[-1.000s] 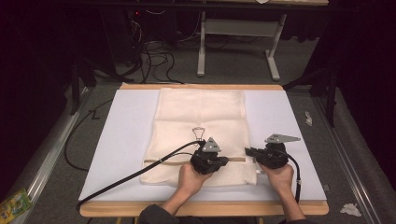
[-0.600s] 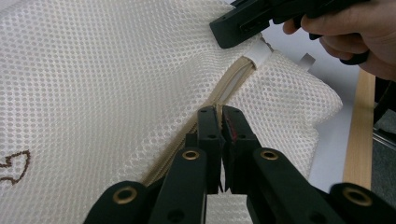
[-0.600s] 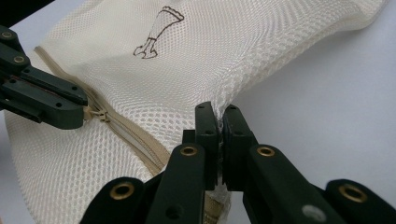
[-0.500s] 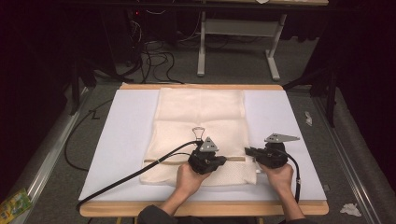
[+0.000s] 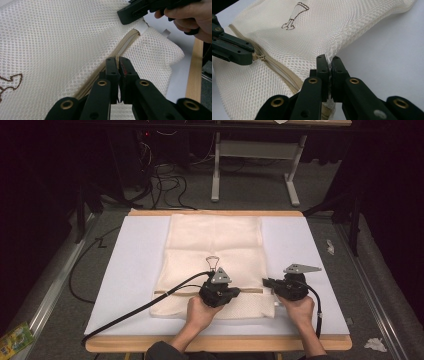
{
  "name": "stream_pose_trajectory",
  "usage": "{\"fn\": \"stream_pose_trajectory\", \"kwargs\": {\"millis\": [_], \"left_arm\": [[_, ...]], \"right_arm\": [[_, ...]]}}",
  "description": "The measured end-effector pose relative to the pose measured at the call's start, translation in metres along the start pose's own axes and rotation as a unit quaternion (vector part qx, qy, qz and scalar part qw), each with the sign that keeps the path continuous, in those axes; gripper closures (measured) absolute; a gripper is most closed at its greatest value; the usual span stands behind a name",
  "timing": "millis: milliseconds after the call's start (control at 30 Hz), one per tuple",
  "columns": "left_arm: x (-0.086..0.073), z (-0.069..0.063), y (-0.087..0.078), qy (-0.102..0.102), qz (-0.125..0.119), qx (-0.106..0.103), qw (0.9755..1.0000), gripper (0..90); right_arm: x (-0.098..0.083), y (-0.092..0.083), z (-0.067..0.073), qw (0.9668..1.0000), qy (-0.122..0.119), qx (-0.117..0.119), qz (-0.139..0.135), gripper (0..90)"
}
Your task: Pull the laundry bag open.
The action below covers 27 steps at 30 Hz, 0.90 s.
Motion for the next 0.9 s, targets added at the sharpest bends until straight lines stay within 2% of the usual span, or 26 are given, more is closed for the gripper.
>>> {"fn": "stream_pose_trajectory", "kwargs": {"millis": [200,333,467,900], "left_arm": [[0.0,0.002,-0.005,0.002,-0.005,0.006,1.0,87.0],[0.0,0.003,-0.004,0.002,-0.004,0.003,1.0,87.0],[-0.001,0.003,-0.006,0.01,-0.002,0.01,0.9999,87.0],[-0.001,0.008,-0.012,0.003,-0.005,0.01,0.9999,87.0]], "right_arm": [[0.001,0.001,0.0,1.0,-0.005,-0.001,-0.001,88.4],[0.001,0.001,0.0,1.0,-0.002,-0.002,0.001,88.5],[0.001,0.001,0.0,1.0,-0.003,-0.002,0.001,88.4],[0.005,0.003,0.0,1.0,-0.002,-0.003,0.003,88.4]]}}
Point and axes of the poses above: each handheld gripper's, and its own axes: y roughly forward along the jaws, x roughly out of its top, z roughly to its left, the point moved 10 cm from there along y, roughly forward along the jaws, and after that the axes turned 3 degrees about y, right-handed, at the moved point
